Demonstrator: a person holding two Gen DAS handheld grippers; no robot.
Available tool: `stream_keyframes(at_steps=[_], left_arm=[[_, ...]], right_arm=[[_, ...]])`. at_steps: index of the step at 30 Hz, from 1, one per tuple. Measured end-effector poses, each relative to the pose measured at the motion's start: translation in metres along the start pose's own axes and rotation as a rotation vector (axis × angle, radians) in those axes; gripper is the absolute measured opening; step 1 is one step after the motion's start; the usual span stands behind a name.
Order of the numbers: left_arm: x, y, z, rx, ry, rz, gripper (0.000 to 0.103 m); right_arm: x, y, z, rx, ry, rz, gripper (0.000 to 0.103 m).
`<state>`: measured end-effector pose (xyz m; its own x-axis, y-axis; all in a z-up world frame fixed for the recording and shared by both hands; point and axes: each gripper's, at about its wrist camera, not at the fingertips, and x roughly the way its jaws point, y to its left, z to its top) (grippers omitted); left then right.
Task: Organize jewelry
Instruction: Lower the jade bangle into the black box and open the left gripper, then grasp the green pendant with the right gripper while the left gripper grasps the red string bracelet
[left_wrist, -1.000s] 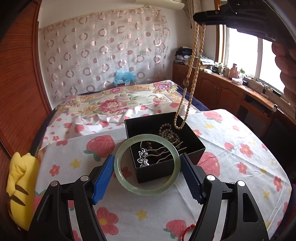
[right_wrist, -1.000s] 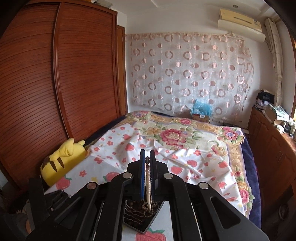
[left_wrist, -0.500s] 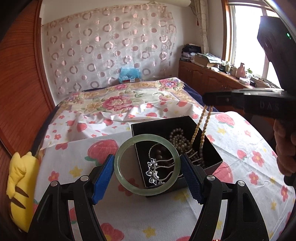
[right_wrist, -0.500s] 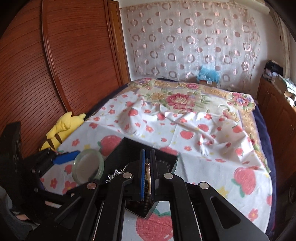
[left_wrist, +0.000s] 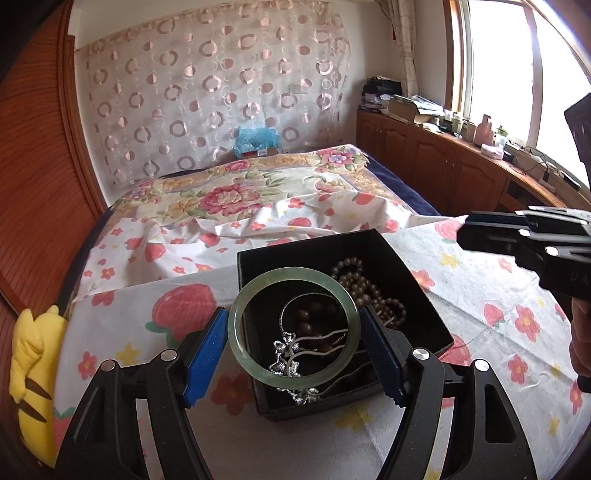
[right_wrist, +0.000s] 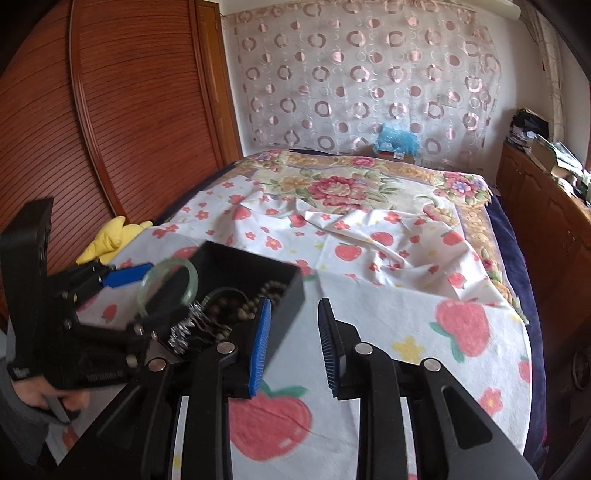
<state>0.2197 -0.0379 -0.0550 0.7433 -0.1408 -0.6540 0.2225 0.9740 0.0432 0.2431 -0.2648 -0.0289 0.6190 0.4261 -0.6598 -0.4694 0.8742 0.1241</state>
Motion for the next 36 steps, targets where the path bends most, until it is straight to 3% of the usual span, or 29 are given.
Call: stream_keyframes(at_steps=[10, 19, 24, 36], left_arm=[[0.017, -0.012, 0.007, 0.029, 0.012, 0.009, 0.069], [-0.001, -0.016, -0.006, 0.036, -0.010, 0.006, 0.079], [-0.026, -0.018, -0.027, 0.055, -0.034, -0.002, 0.085], [-0.053, -0.020, -0.086, 0.056, 0.045, -0.086, 0.085]], right_arm=[[-0.002, -0.016, -0.057, -0.034, 0.045, -0.056, 0.029], [0.004, -0.013, -0.090, -0.052, 0.083, -0.068, 0.029], [-0.003, -0.001, -0.106, -0.077, 0.087, -0.060, 0.029], [-0.026, 0.032, -0.130, -0.109, 0.089, 0.018, 0.029]])
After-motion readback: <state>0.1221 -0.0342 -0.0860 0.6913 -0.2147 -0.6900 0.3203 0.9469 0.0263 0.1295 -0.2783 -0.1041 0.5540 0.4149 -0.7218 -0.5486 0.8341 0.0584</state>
